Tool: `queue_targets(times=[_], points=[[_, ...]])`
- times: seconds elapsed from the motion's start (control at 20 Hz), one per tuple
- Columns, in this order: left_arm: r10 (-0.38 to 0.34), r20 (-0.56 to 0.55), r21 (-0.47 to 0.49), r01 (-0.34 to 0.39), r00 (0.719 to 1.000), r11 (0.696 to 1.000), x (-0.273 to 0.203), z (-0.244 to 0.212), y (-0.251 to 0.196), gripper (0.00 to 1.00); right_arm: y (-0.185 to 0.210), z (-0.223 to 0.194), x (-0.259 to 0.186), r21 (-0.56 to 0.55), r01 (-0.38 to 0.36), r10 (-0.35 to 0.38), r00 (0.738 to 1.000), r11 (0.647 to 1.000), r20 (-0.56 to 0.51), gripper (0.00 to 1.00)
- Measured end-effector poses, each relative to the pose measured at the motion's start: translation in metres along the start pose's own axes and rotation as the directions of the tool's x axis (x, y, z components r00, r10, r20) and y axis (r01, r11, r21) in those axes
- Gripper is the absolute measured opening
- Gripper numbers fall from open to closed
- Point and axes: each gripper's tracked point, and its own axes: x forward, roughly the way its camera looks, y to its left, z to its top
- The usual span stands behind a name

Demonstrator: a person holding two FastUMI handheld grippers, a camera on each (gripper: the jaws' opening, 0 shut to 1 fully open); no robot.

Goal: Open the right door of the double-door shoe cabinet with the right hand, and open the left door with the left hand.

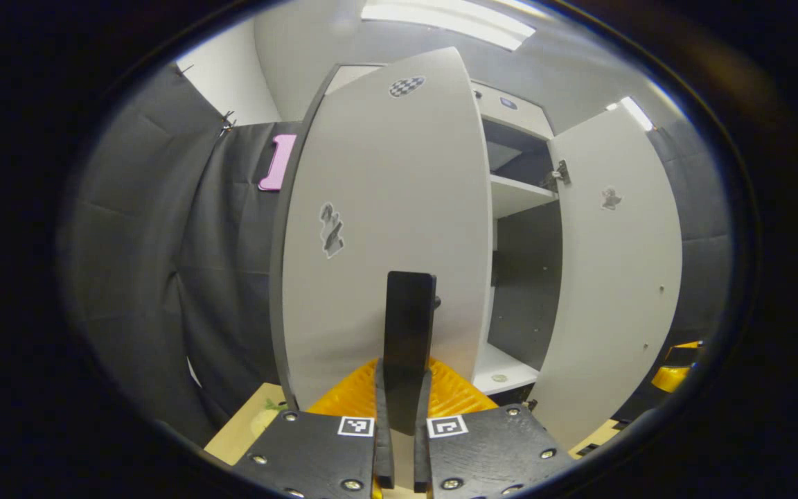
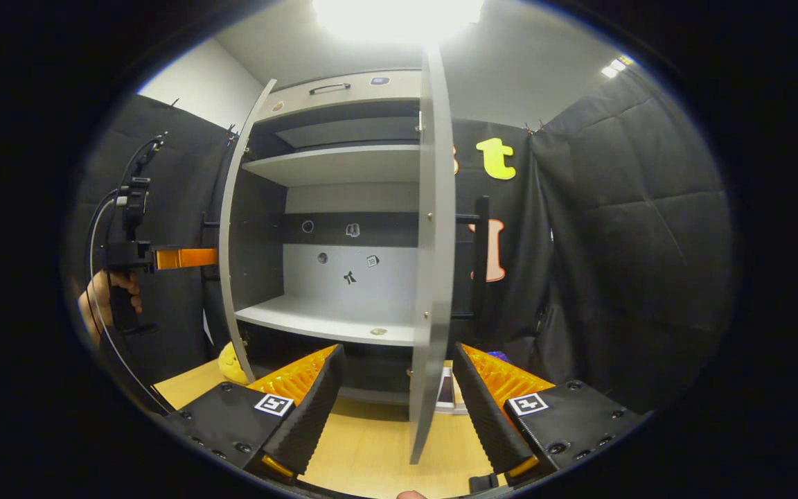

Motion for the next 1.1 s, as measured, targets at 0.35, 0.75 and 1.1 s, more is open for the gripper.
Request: queue_targets(times=[0.35,0.75,1.1], points=[[-0.005,-0.006,-0.001,0.005,1.000,1.000,-0.024,0.004,0.028,0.11,0.036,-0.001,0.011,-0.013,-0.044,0.043,0.999,0.999,-0.005,0.94],[0.001,-0.010,0.014,-0.001,1.000,1.000,-0.043,0.004,0.059,0.10,0.068,0.000,0.011,-0.016,-0.059,0.059,0.998,0.998,-0.009,0.96],[0.023,0.014,0.039,-0.024,1.000,0.999,-0.058,0.012,0.095,0.07,0.100,-0.001,0.015,-0.026,-0.066,0.065,0.998,0.998,-0.014,0.97]])
